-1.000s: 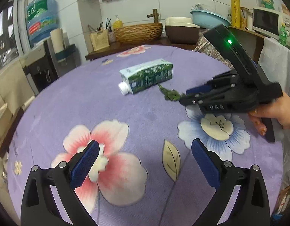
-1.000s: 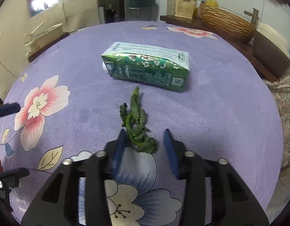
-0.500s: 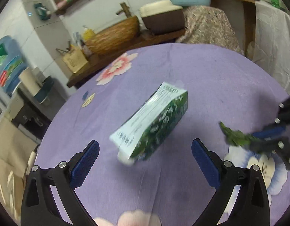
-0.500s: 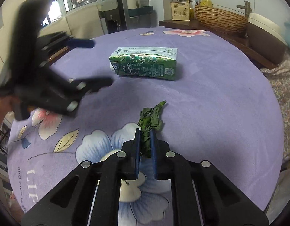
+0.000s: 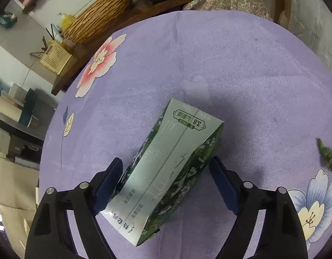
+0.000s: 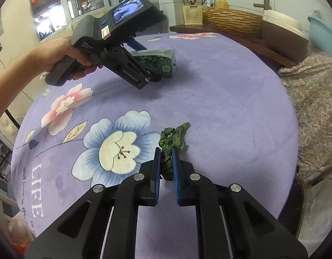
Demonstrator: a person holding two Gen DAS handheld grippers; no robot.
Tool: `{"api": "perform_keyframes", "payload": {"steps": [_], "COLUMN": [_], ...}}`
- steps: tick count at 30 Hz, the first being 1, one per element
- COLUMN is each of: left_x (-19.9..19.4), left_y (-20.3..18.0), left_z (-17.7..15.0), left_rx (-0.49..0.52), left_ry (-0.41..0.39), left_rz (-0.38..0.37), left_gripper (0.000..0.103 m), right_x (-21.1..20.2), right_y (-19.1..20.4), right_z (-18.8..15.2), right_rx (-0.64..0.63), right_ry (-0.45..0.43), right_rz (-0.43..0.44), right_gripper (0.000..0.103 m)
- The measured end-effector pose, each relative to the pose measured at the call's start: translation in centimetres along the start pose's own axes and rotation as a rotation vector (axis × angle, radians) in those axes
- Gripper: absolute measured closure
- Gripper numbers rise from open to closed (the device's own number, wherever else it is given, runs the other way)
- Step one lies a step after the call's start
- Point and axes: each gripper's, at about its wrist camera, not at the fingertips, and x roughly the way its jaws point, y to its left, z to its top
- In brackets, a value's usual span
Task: Collect trash
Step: 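Grasp the green-and-white milk carton with the left tool and lift it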
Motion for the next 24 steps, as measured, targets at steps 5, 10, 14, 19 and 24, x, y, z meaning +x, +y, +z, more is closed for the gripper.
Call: {"api": "perform_keyframes", "payload": {"steps": [5, 10, 14, 19, 24], "left_x": [-0.8, -2.6, -3.7, -6.7, -10.4], "left_y": [-0.5, -0.7, -1.7, -4.4, -9.4], "left_z": [-0.4, -1.5, -2.4, -3.5, -4.6], "left_rx": [0.037, -0.024, -0.087, -0.206, -0.239], "left_ry": [0.036, 0.014, -0.03, -0.145, -0.279], "left_rz": [0.019, -0.029, -0.063, -0.183, -0.306], "left_gripper": [0.037, 0.049, 0.049, 0.05, 0.05], "right_x": [-1.4, -2.8, -4.4, -6.9, -9.7], "right_y": [-1.4, -2.3, -2.9, -4.0, -5.7], "right_z": [-1.4, -2.7, -3.8, -5.5, -8.0], "right_rx": [0.044, 0.078, 0.104, 0.134, 0.176], "right_ry": [-0.021, -0.046, -0.074, -0.108, -0.147], "right_rz": [-0.012, -0.011, -0.007, -0.019, -0.058], "right_gripper": [0.092, 0.092, 0.092, 0.092, 0.092]}}
